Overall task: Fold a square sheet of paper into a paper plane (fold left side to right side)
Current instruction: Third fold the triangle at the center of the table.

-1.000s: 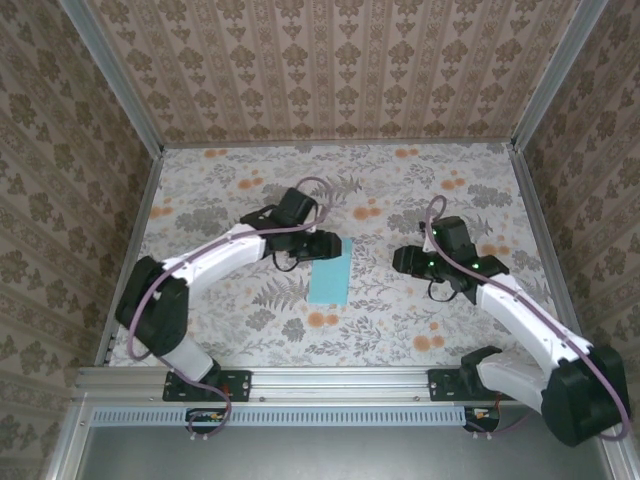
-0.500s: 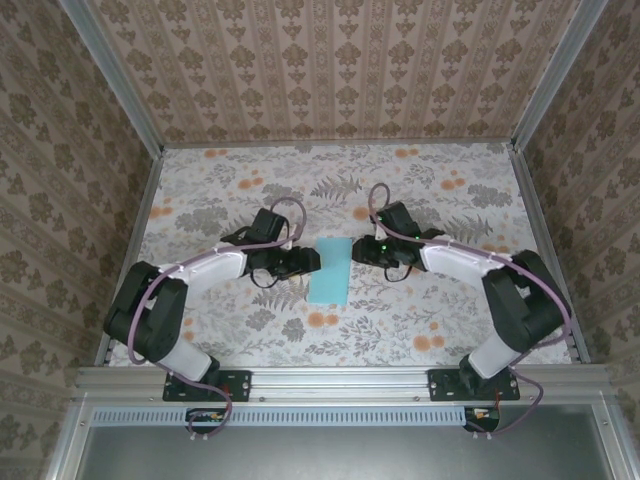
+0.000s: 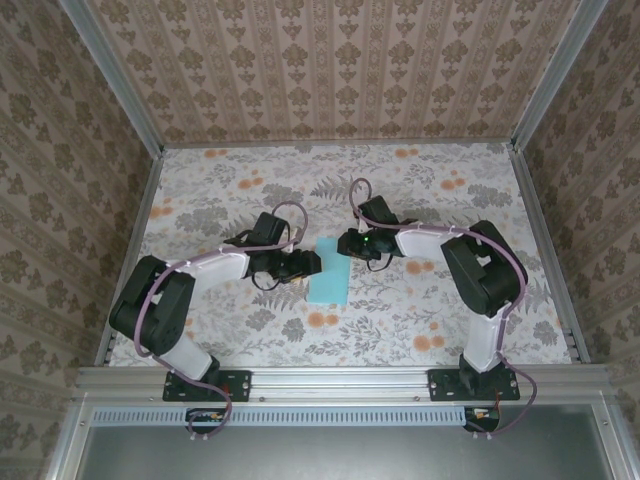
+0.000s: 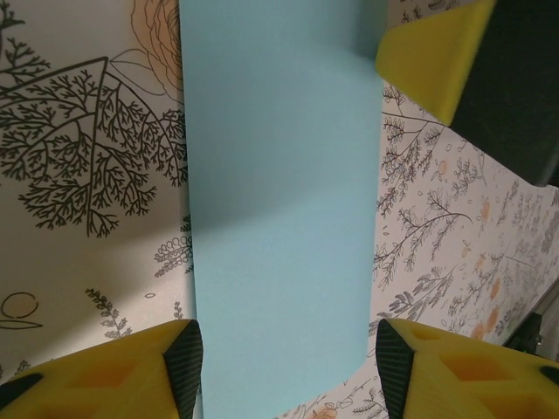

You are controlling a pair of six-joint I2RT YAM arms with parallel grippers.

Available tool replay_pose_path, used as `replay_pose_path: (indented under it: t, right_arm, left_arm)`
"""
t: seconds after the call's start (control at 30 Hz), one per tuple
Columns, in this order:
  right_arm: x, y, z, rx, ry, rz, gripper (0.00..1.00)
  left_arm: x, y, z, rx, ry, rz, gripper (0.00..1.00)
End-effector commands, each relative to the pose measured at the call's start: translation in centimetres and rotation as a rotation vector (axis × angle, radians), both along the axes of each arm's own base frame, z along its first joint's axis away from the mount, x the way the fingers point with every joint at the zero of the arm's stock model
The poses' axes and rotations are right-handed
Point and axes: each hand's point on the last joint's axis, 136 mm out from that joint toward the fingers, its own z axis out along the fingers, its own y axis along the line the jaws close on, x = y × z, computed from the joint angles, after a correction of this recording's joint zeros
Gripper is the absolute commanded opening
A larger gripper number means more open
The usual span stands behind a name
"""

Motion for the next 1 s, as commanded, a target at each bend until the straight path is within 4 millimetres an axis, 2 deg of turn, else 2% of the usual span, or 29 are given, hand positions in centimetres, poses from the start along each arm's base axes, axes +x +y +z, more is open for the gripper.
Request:
replay_pose_path:
  t: [0.0,0.27,0.6,0.83,0.97]
  right_arm:
    - [-0.1,0.0,-1.2,-0.039,0.032,0.011,0.30]
    - [-0.7,-0.2,-3.1,-0.077,0.064,0.053,0.25]
    - [-0.9,-0.1,-3.1,-0.069,0.065,0.064,0.24]
    - [-0.8,-0.1,-2.9,-0.066,0.060,0.062,0.24]
    - [-0.8,-0.1,-2.9,-0.067,0.058,0.064,0.24]
  left_arm:
    - [-0.4,0.0,-1.0,-0.004,0.034,-0.009,0.58]
    - [-0.6,-0.6,-1.8,-0.018,0.066,-0.023,0.58]
    - [-0.9,-1.1,-2.5,-0.009,0.087,-0.039,0.57]
    - [-0.8,-1.0,-2.4,0.002,0.082,-0.030,0.48]
    - [-0.9,-0.9,-2.3,0.009,0.085,-0.026,0.37]
